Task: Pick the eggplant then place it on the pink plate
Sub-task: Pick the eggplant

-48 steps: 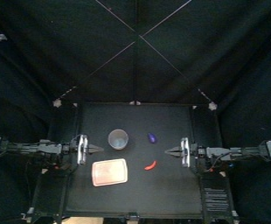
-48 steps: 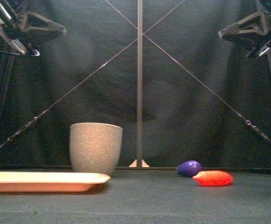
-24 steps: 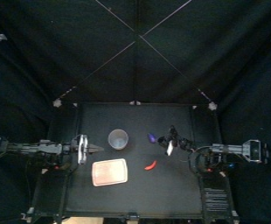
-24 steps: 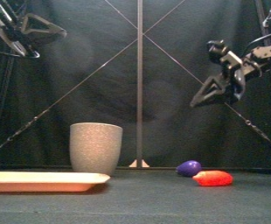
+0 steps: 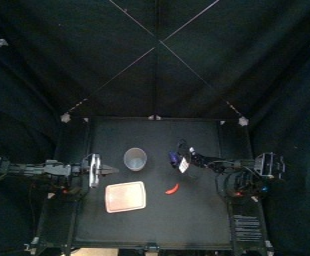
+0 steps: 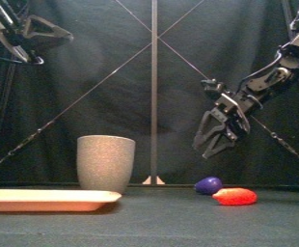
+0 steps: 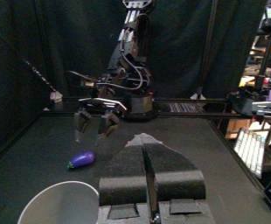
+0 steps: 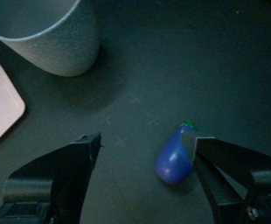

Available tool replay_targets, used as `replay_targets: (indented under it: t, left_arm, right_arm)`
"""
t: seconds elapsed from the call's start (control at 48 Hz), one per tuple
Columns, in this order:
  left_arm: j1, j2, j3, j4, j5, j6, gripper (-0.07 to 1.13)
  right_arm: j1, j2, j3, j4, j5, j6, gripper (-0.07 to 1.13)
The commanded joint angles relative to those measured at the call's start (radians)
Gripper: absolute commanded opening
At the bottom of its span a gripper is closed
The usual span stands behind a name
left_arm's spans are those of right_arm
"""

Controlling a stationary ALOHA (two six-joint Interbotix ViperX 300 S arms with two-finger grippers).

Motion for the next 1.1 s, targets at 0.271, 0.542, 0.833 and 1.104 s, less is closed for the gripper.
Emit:
replay_targets:
  t: [0.271, 0.542, 0.833, 1.104]
  left_arm:
    - [0.002, 0.005, -0.009, 0.002, -0.009, 0.002, -0.03]
    - [0.002, 0.005, -0.009, 0.0, -0.006, 0.002, -0.03]
    - [0.002, 0.005, -0.009, 0.0, -0.005, 0.002, -0.03]
    - [0.0, 0.005, -0.009, 0.002, -0.003, 0.002, -0.03]
  right_arm:
    - [-0.064, 0.064, -0.028, 0.009, 0.049, 0.002, 1.05]
    - [-0.066, 0.135, -0.04, 0.021, 0.054, 0.002, 1.04]
    - [-0.067, 0.222, -0.087, 0.023, 0.057, 0.0, 1.02]
    - [-0.069, 0.25, -0.109, 0.02, 0.083, 0.0, 0.72]
